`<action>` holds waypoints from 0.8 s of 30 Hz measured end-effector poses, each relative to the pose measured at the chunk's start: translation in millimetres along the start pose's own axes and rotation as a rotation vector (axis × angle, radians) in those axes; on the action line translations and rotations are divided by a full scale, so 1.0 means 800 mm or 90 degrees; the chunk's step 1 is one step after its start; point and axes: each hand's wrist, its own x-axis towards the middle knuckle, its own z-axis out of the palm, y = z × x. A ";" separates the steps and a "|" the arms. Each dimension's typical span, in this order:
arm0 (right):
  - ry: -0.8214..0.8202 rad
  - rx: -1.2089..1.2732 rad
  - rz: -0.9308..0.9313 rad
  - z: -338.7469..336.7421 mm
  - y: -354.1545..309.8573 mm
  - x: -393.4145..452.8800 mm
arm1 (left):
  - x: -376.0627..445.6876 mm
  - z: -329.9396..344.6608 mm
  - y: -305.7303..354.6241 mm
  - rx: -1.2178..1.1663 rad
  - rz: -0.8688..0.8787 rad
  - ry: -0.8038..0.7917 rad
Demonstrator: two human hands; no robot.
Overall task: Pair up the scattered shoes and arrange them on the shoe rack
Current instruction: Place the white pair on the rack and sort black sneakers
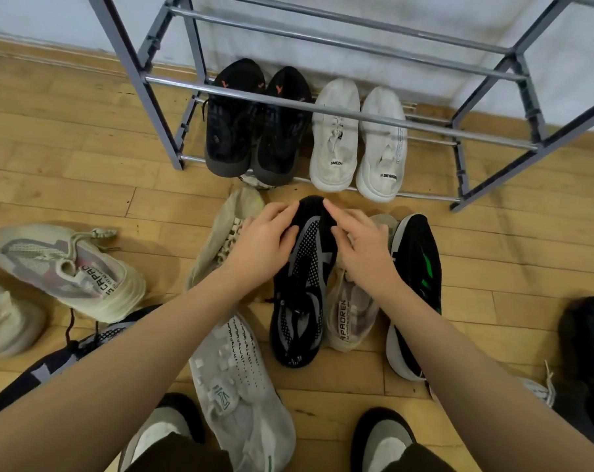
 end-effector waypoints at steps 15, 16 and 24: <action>-0.120 -0.162 0.013 0.033 -0.033 -0.001 | -0.033 -0.024 -0.036 0.225 -0.043 -0.010; -0.111 -0.144 -0.008 0.035 -0.044 -0.002 | -0.041 -0.034 -0.036 0.222 -0.048 0.002; -0.180 -0.068 -0.141 0.075 -0.142 -0.007 | -0.115 -0.115 -0.055 0.216 -0.140 0.083</action>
